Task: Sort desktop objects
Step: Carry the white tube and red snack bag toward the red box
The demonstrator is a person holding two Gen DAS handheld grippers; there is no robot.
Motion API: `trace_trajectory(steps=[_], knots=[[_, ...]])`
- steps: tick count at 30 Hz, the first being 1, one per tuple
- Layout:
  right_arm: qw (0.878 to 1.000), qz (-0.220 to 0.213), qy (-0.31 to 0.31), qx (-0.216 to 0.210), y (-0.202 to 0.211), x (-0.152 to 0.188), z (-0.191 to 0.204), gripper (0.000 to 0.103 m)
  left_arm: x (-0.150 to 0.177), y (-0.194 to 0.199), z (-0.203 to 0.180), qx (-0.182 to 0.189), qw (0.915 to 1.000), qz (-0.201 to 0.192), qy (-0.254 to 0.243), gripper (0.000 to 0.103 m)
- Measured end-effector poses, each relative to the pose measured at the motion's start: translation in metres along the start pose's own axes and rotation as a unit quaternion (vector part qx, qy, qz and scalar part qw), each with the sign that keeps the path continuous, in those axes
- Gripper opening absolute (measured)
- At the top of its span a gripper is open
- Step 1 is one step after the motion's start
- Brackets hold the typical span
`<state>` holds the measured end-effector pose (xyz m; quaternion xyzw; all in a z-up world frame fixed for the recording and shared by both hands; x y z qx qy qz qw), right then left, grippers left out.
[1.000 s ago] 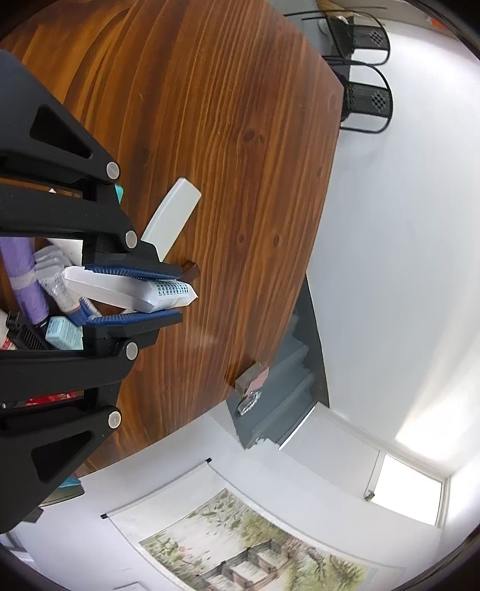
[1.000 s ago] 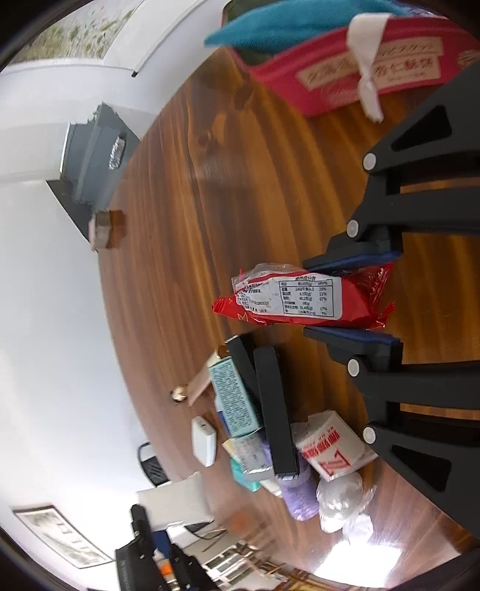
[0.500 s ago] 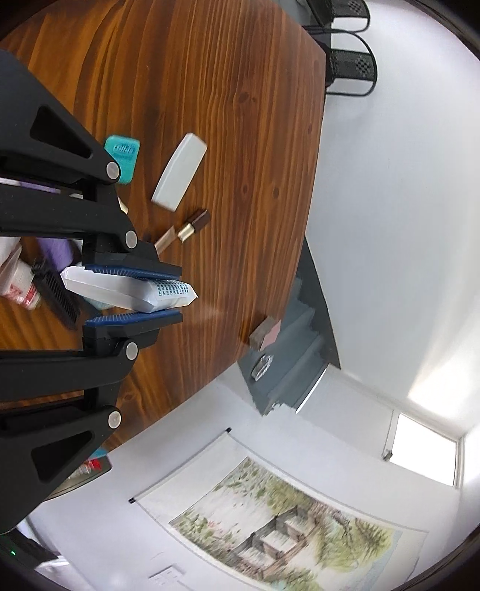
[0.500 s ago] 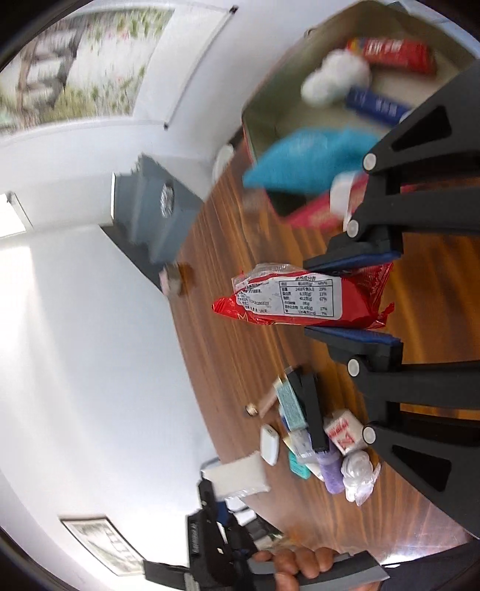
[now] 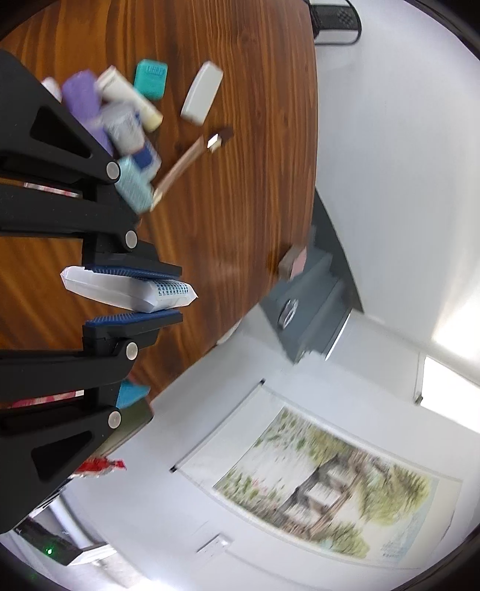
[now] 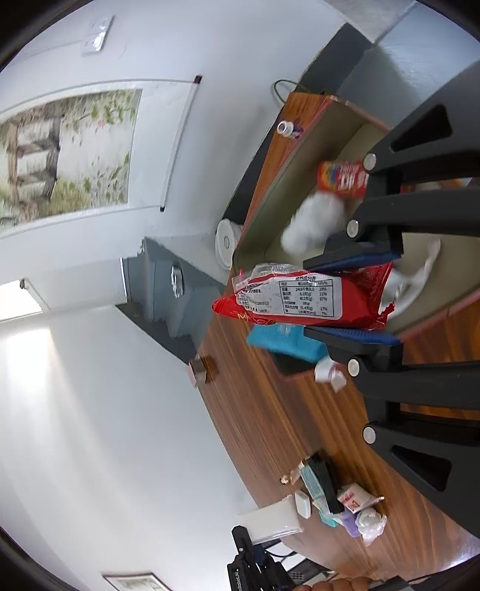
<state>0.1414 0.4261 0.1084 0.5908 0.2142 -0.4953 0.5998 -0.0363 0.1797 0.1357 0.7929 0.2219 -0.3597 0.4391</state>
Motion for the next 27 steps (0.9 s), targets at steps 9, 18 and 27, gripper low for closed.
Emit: trace_trajectory(steps=[9,18,27], knots=[[1.000,-0.004,-0.026,-0.004,0.003,0.005,-0.037,0.031,0.013,-0.015,-0.087,0.040,0.9971,0.020,-0.061,0.018],[0.999,-0.001,-0.033,-0.022,0.005,0.013,-0.051,0.031,0.038,-0.035,-0.162,0.078,0.9888,0.051,-0.116,0.018],[0.999,0.005,-0.040,-0.035,0.001,0.015,-0.057,0.043,0.065,-0.062,-0.205,0.098,0.9773,0.103,-0.157,0.027]])
Point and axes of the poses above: each gripper's, at about its wrist camera, not at the fingertips, and y roughly against the way its jaws point, z to its left, x to its underside, the point moved 3 cm from there along -y, roughly the way its jaws point, and after that the axes turned 5 degrees about -x, right-handed, at the moved point
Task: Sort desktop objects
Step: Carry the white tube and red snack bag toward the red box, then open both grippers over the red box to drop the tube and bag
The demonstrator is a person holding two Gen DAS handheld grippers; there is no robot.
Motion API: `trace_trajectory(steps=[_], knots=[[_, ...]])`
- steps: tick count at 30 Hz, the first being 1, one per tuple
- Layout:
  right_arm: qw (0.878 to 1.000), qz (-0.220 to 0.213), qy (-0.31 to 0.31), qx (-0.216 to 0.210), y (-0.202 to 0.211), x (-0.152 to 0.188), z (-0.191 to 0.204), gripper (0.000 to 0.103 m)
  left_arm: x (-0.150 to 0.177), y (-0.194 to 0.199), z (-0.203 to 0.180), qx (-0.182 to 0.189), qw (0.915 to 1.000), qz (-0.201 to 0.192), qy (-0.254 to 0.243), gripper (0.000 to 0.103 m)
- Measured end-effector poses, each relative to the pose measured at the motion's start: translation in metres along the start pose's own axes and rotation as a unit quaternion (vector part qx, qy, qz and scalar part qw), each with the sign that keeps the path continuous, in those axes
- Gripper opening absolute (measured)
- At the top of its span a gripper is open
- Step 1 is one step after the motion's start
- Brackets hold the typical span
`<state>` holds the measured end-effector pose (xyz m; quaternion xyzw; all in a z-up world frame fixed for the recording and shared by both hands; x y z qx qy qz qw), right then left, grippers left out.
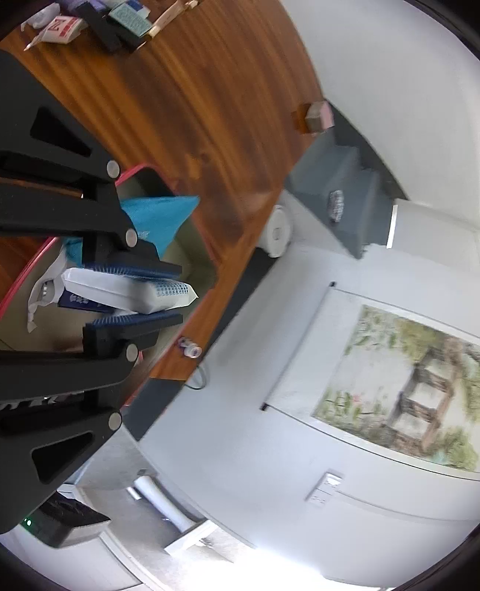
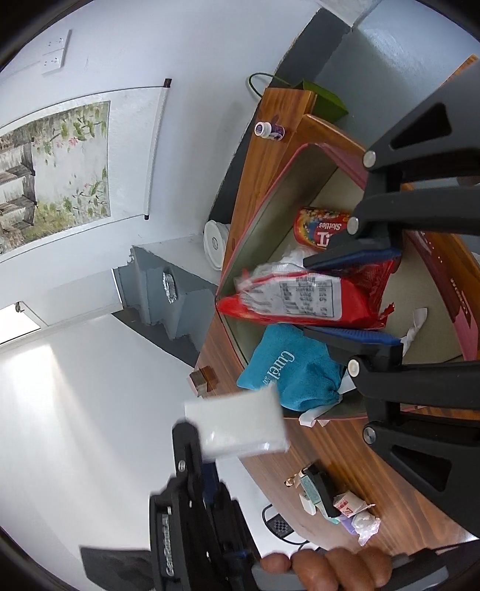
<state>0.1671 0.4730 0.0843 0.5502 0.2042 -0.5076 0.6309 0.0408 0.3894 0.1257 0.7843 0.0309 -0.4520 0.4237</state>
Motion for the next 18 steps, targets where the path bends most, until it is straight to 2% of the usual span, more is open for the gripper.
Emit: trace_trajectory(steps=[1,2,3,6,18], knots=[[1.000,-0.003,-0.001,-0.002,0.001,0.000,0.000,0.059,0.000,-0.003,0.000,0.000,1.0000,0.006,0.002,0.039],[1.000,-0.007,-0.001,-0.001,0.002,0.000,-0.001,0.067,0.001,-0.004,0.002,-0.002,0.9999,0.009,0.007,0.051],[1.000,-0.012,0.000,0.003,0.003,0.000,-0.002,0.076,0.002,-0.004,0.005,-0.005,0.9999,0.006,0.011,0.055],[1.000,-0.020,0.011,0.015,0.005,-0.001,-0.001,0.076,0.003,-0.001,0.014,-0.015,0.9997,0.000,0.019,0.056],[1.000,-0.012,0.019,0.002,-0.002,0.001,0.020,0.076,0.011,0.016,0.053,-0.054,0.9972,-0.015,0.050,0.056]])
Point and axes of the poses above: each gripper's, at about its wrist camera, not at the fingertips, and y roughly against the way its jaws point, z to its left, x to its underside, the point moved 3 cm from there along -y, roughly the way its jaws point, and after that the axes turned 5 degrees about -x, right-handed, at the moved point
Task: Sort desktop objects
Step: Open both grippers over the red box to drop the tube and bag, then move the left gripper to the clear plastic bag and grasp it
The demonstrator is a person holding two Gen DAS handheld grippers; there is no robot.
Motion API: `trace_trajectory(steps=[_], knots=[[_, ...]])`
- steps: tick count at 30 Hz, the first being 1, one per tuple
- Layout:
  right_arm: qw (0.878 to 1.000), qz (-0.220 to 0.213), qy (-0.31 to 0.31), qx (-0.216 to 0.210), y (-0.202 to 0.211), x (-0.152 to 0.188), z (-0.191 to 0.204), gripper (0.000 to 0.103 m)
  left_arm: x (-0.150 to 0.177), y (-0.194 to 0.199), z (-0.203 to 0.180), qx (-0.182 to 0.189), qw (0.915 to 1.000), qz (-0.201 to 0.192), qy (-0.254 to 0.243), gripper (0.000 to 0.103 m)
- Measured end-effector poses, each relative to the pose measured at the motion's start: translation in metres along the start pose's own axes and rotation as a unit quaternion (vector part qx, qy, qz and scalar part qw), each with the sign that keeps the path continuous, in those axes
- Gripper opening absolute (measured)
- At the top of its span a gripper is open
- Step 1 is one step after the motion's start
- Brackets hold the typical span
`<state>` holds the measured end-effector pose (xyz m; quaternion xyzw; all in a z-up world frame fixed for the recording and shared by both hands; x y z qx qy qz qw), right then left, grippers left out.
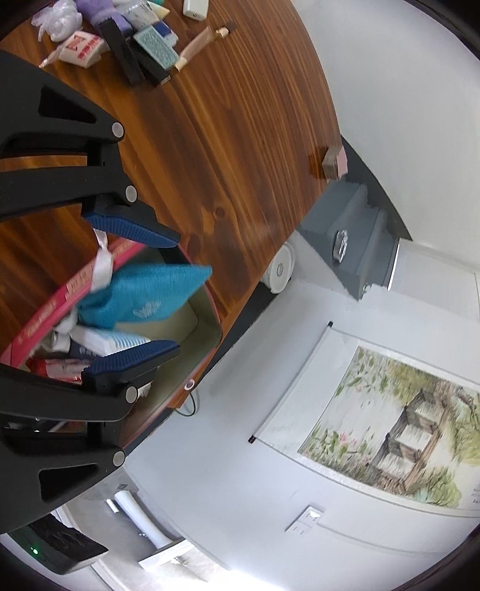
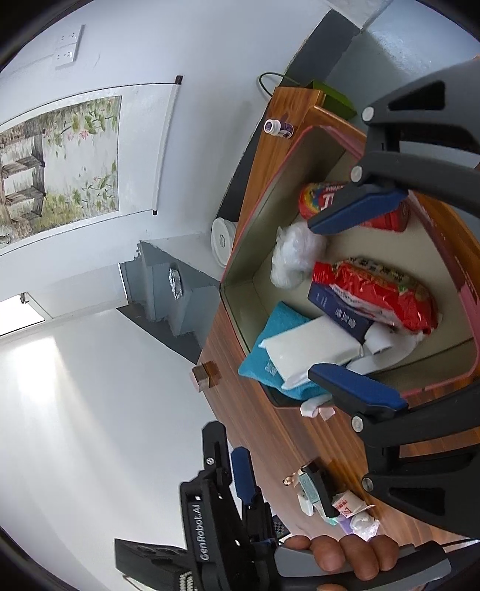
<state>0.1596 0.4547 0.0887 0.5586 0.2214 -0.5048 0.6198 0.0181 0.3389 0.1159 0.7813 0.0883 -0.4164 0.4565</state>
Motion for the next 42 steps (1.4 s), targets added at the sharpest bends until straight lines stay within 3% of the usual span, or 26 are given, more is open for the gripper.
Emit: trace_trajectory(steps=[7,16,29,36,42], knots=[[1.000,0.004,0.016,-0.017,-0.004,0.001,0.023,0.078,0.007,0.011,0.038,-0.022,0.9995,-0.003,0.024,0.056],[0.997,0.024,0.054,-0.054,-0.017,0.008,0.071,0.078,0.017,0.034,0.111,-0.082,0.9948,-0.011,0.058,0.056],[0.987,0.074,0.093,-0.109,-0.038,0.032,0.129,0.078,0.064,0.074,0.235,-0.189,0.9741,0.003,0.124,0.056],[0.982,0.094,0.108,-0.124,-0.046,0.042,0.147,0.079,0.093,0.073,0.254,-0.204,0.9709,0.034,0.120,0.056],[0.980,0.106,0.108,-0.128,-0.050,0.048,0.152,0.079,0.106,0.064,0.256,-0.186,0.9760,0.052,0.100,0.056]])
Point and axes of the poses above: each gripper's, at about its wrist camera, not at the fingertips, and y roughly against the way its jaws point, z to its left, x to its underside, the point moved 3 cm from there along -y, roughly the way its jaws point, and after that the axes turned 5 degrees about -x, right-handed, at the moved point
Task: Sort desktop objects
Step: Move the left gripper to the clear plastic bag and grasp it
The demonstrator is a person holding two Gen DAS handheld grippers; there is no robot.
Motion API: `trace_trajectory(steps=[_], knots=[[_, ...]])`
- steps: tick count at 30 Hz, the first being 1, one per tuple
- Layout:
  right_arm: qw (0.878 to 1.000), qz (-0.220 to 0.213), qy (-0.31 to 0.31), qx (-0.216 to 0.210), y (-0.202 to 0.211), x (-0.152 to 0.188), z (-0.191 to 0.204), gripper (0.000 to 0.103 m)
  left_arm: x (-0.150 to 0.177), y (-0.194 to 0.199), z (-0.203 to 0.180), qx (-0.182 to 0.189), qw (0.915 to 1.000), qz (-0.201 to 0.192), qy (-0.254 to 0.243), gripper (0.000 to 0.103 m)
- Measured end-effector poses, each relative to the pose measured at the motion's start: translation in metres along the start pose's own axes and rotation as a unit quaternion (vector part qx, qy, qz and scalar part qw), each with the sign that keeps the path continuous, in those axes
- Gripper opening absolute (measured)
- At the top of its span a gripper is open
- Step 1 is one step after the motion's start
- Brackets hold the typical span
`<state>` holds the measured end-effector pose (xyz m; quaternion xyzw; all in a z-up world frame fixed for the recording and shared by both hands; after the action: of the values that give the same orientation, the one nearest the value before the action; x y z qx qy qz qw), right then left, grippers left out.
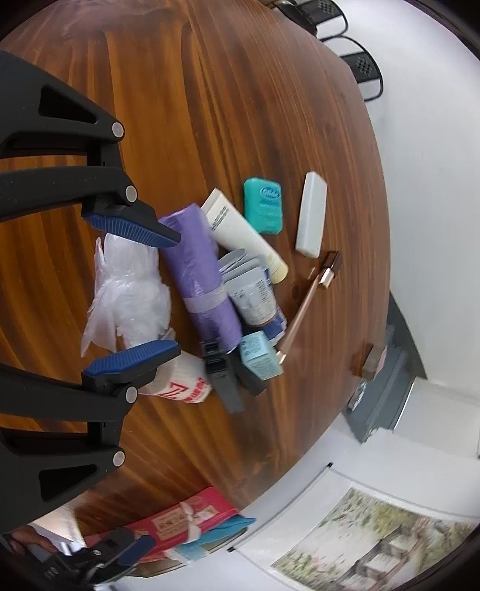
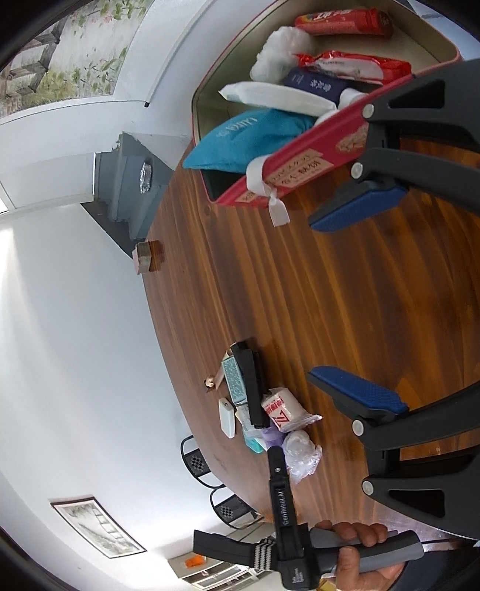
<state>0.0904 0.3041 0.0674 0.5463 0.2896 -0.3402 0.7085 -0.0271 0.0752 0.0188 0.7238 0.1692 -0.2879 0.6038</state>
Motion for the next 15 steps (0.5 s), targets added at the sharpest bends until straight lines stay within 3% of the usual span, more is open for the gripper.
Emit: trace_trajectory(steps=[9,15], knots=[[1.000,0.006,-0.001,0.001,-0.006,0.001,0.001,0.079,0.014,-0.018,-0.005,0.009,0.9985,0.041,-0.034,0.056],[1.000,0.008,-0.002,-0.003,-0.009,0.000,0.002,0.079,0.026,-0.010,-0.004,0.003,0.9974,0.044,-0.056,0.056]])
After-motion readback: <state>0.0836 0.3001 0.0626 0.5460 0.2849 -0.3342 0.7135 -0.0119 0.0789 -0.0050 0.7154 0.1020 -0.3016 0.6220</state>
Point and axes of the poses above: each gripper's, at about its wrist camera, not at the fingertips, and y roughly against the way its jaws point, z to its left, x to its underside, the point moved 3 cm from there along -y, roughly the way its jaws point, and after that the axes turned 5 degrees about -x, right-handed, at the moved point
